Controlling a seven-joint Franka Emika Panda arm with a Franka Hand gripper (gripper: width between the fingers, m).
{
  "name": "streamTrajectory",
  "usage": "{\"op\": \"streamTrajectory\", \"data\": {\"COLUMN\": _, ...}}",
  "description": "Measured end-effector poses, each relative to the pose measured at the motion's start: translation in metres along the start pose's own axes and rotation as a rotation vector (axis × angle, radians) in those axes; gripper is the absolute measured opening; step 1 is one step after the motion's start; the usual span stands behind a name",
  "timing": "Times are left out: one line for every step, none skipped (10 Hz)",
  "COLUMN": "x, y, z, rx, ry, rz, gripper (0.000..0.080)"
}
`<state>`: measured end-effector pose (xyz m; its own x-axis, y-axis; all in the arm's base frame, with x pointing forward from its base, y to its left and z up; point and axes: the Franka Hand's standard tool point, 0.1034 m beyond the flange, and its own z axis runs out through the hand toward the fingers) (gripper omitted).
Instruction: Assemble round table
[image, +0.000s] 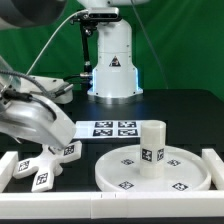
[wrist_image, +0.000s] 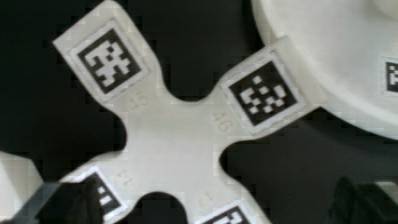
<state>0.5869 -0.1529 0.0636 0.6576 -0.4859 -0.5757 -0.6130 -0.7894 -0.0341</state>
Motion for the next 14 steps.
{"op": "streamTrajectory", "data": {"x": -0.001, "y": 0.0, "z": 0.0, "rx": -0.001, "ry": -0.003, "rz": -0.001, "gripper": 0.0648}}
{"op": "streamTrajectory", "data": {"x": -0.001, "y": 0.0, "z": 0.001, "rx": -0.001, "ry": -0.004, "rz": -0.001, "gripper": 0.0648}}
{"op": "streamTrajectory", "data": {"x": 0.001, "y": 0.0, "z": 0.002, "rx": 0.001, "ry": 0.001, "rz": -0.002, "gripper": 0.0648}}
{"op": "streamTrajectory", "data": {"x": 0.006, "y": 0.003, "z": 0.006, "rx": 0.006, "ry": 0.022, "rz": -0.001, "gripper": 0.0648}}
{"op": "streamTrajectory", "data": {"x": 0.005, "y": 0.008, "z": 0.013, "rx": 0.007, "ry": 0.026, "rz": 0.009, "gripper": 0.0648}}
{"op": "streamTrajectory", "data": {"x": 0.005, "y": 0.01, "z": 0.022, "rx": 0.008, "ry": 0.024, "rz": 0.024, "gripper": 0.0648}}
{"op": "streamTrajectory", "data": {"x": 0.004, "y": 0.008, "z": 0.03, "rx": 0.003, "ry": 0.024, "rz": 0.034, "gripper": 0.0648}}
{"op": "streamTrajectory", "data": {"x": 0.002, "y": 0.005, "z": 0.033, "rx": -0.003, "ry": 0.02, "rz": 0.035, "gripper": 0.0648}}
{"op": "streamTrajectory", "data": {"x": 0.001, "y": 0.0, "z": 0.032, "rx": -0.008, "ry": 0.024, "rz": 0.027, "gripper": 0.0648}}
{"op": "streamTrajectory", "data": {"x": 0.001, "y": 0.0, "z": 0.032, "rx": -0.008, "ry": 0.024, "rz": 0.025, "gripper": 0.0648}}
{"op": "streamTrajectory", "data": {"x": 0.001, "y": 0.0, "z": 0.032, "rx": -0.008, "ry": 0.023, "rz": 0.026, "gripper": 0.0648}}
{"op": "streamTrajectory", "data": {"x": 0.001, "y": 0.0, "z": 0.032, "rx": -0.008, "ry": 0.023, "rz": 0.026, "gripper": 0.0648}}
{"op": "streamTrajectory", "data": {"x": 0.001, "y": 0.002, "z": 0.029, "rx": -0.002, "ry": 0.025, "rz": 0.034, "gripper": 0.0648}}
{"op": "streamTrajectory", "data": {"x": -0.001, "y": 0.006, "z": 0.027, "rx": 0.018, "ry": 0.022, "rz": 0.049, "gripper": 0.0648}}
